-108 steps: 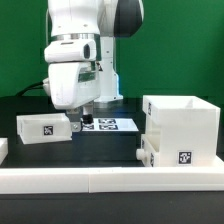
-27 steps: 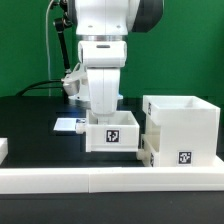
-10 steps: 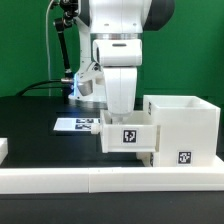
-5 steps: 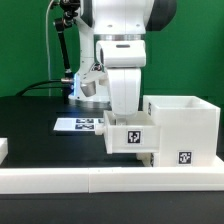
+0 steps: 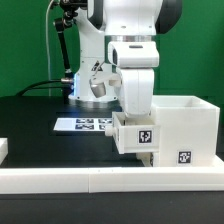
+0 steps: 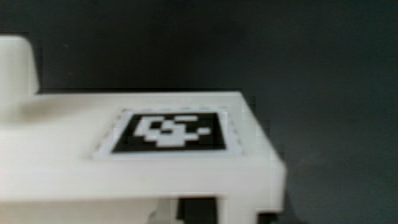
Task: Assemble drawer
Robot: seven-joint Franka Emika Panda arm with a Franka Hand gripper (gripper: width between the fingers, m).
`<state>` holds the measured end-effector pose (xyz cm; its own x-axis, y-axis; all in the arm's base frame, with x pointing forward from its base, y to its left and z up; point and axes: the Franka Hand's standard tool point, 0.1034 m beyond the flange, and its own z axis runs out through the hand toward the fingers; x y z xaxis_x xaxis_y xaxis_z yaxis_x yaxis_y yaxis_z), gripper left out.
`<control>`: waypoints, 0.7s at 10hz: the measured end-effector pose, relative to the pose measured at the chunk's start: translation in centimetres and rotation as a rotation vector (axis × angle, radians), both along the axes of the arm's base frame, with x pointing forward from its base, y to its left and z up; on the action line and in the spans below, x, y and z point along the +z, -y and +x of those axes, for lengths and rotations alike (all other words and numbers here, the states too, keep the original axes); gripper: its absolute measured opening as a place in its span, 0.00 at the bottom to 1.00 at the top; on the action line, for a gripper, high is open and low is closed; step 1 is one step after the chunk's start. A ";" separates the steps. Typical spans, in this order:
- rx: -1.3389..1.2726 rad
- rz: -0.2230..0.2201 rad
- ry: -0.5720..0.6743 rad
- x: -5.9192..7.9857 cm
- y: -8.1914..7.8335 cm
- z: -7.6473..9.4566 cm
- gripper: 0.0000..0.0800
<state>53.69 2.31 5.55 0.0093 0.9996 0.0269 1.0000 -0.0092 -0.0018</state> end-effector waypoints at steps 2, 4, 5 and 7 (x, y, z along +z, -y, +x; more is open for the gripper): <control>-0.001 0.000 0.002 0.0 0.1 0.0 0.15; -0.013 0.002 0.012 0.1 0.2 0.1 0.31; -0.025 0.004 0.030 0.4 0.2 -0.1 0.57; -0.046 0.001 0.054 1.4 0.1 -0.4 0.72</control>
Offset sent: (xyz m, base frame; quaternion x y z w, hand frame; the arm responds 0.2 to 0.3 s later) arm -0.0064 -0.0083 0.0040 -0.0166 0.0192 0.0358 0.9990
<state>53.30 2.18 6.92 0.0536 0.9981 0.0300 0.9971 -0.0552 0.0523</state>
